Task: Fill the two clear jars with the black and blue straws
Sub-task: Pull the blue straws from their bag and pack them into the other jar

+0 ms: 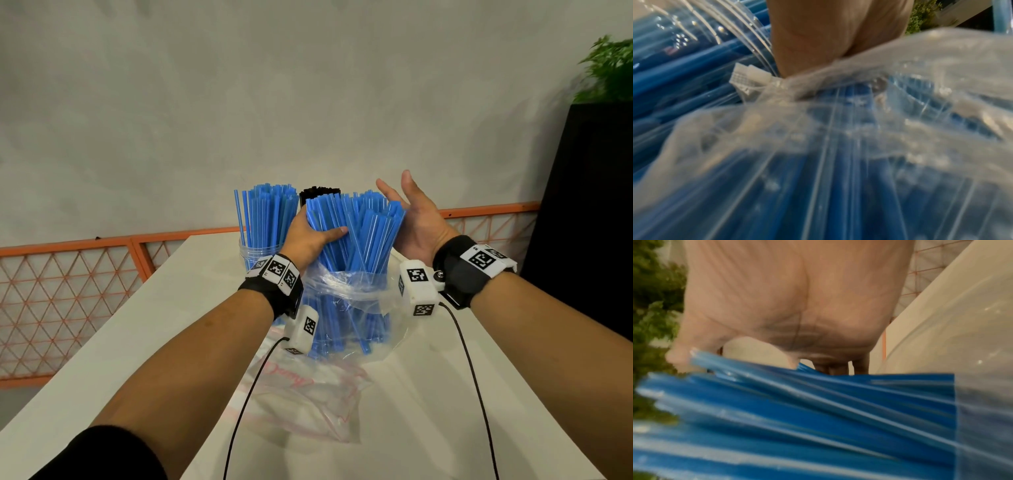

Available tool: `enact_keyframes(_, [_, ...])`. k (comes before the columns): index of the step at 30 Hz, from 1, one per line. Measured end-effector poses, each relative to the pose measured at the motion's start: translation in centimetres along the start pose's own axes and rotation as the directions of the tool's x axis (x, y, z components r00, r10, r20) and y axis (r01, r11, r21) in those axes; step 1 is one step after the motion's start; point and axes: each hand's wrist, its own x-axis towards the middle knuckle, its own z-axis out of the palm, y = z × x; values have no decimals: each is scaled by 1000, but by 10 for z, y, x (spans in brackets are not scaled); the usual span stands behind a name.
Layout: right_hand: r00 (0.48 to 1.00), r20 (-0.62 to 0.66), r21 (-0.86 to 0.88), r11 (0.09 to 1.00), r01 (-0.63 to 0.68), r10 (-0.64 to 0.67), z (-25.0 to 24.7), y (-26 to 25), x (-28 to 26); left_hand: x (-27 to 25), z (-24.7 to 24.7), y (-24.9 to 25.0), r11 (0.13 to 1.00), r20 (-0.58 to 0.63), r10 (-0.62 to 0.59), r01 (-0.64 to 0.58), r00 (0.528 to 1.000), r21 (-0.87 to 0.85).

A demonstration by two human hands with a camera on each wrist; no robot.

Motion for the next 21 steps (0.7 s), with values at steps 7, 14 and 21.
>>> enact_keyframes(7, [994, 111, -80, 997, 16, -7, -16, 7, -15, 2, 4, -1, 998, -67, 28, -24, 997, 63])
enact_keyframes(14, [992, 35, -398, 909, 123, -118, 2, 32, -22, 3, 12, -4, 998, -120, 38, -32, 992, 51])
enact_keyframes(21, [962, -118, -399, 899, 181, -246, 15, 48, -11, 0, 16, -4, 1000, -62, -2, 3, 998, 24])
